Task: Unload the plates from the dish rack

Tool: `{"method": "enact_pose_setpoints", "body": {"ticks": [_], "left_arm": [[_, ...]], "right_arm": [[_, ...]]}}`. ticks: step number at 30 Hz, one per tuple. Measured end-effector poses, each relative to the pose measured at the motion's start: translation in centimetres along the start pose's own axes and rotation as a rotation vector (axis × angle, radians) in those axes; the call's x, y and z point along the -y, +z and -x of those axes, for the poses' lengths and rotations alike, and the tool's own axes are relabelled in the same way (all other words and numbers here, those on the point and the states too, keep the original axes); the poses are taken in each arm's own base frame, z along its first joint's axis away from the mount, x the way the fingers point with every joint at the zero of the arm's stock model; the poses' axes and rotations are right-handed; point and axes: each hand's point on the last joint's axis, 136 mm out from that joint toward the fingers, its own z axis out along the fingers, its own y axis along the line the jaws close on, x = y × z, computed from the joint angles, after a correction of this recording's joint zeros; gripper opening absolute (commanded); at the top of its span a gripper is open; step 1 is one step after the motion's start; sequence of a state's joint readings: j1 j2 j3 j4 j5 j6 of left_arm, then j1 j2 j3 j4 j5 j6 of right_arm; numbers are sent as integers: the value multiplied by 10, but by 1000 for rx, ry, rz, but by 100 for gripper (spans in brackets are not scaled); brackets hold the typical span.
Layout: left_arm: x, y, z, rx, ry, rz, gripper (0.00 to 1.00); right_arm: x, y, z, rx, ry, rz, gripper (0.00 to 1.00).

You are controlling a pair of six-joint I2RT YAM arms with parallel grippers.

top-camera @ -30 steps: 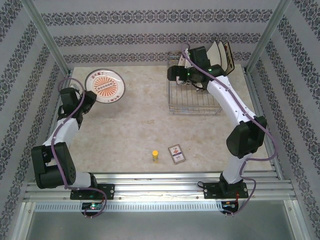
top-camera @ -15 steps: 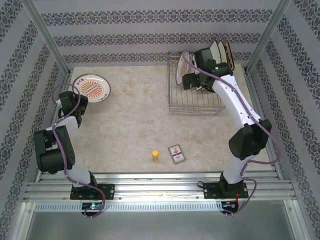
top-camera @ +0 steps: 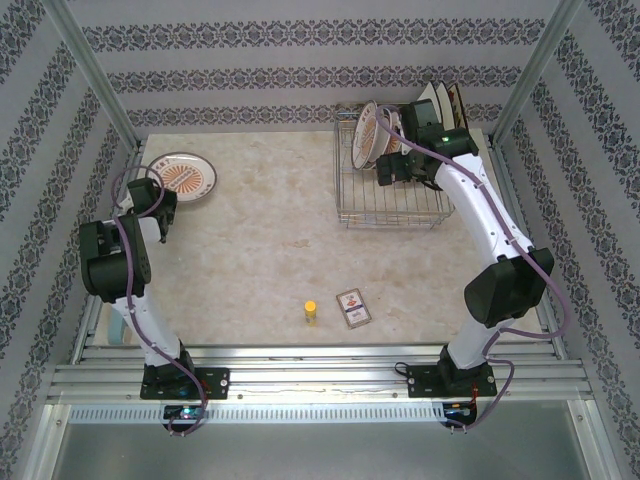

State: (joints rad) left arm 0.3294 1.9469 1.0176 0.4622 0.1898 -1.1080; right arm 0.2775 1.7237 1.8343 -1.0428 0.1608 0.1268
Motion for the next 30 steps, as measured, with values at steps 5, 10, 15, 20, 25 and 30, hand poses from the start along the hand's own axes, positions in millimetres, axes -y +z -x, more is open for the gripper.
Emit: {"method": "enact_pose_setpoints", "body": {"ticks": [5, 10, 15, 20, 25, 30], "left_arm": [[20, 11, 12, 12, 11, -23, 3], [22, 18, 12, -4, 35, -3, 0], [11, 29, 7, -36, 59, 35, 0], [7, 38, 5, -51, 79, 55, 0], [14, 37, 8, -61, 133, 68, 21], [11, 36, 7, -84, 190, 96, 44]], "right_arm": [[2, 0, -3, -12, -2, -12, 98], [3, -1, -5, -20, -4, -17, 98], [3, -2, -4, -15, -3, -17, 98], [3, -4, -1, -7, -2, -16, 98], [3, -3, 0, -2, 0, -15, 98], [4, 0, -1, -3, 5, -12, 98]]}}
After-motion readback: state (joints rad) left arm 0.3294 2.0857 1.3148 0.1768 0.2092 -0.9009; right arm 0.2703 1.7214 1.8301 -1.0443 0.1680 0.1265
